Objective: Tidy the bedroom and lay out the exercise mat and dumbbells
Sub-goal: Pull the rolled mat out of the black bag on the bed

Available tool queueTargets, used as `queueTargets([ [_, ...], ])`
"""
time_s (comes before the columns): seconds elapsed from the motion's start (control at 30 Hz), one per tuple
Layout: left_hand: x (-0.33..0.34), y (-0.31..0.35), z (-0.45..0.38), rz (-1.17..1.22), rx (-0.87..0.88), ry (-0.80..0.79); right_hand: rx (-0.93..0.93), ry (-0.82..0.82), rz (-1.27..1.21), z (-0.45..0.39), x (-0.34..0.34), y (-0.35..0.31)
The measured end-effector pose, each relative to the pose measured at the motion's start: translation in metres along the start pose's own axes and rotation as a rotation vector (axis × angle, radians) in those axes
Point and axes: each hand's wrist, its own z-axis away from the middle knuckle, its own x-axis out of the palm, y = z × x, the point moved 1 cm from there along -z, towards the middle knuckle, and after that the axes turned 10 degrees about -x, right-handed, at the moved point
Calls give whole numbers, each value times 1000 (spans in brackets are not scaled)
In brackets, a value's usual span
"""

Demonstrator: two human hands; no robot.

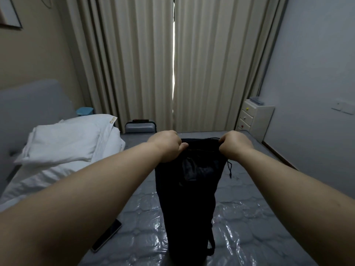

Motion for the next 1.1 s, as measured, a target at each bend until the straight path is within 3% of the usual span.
queueTargets([
  [0.07,5,4,2,40,-1,28,-49,49,-34,5,5,-1],
  [0.17,9,5,5,136,-18,83,-331,264,-44,18,10,-16],
  [0.23,9,5,5,217,-34,109,-456,213,-148,23,14,-31],
  [0.37,8,5,5,318,-5,181,-461,-205,-220,27,33,-44],
  [0.7,13,-13,5,120,-174,202,-321,-1,-113,20,-18,27],
  [0.93,24,45,11,172,-260,172,-157,1,47,29,-13,73],
  [1.1,38,72,17,312,-360,88,-221,-86,69,41,-11,82],
])
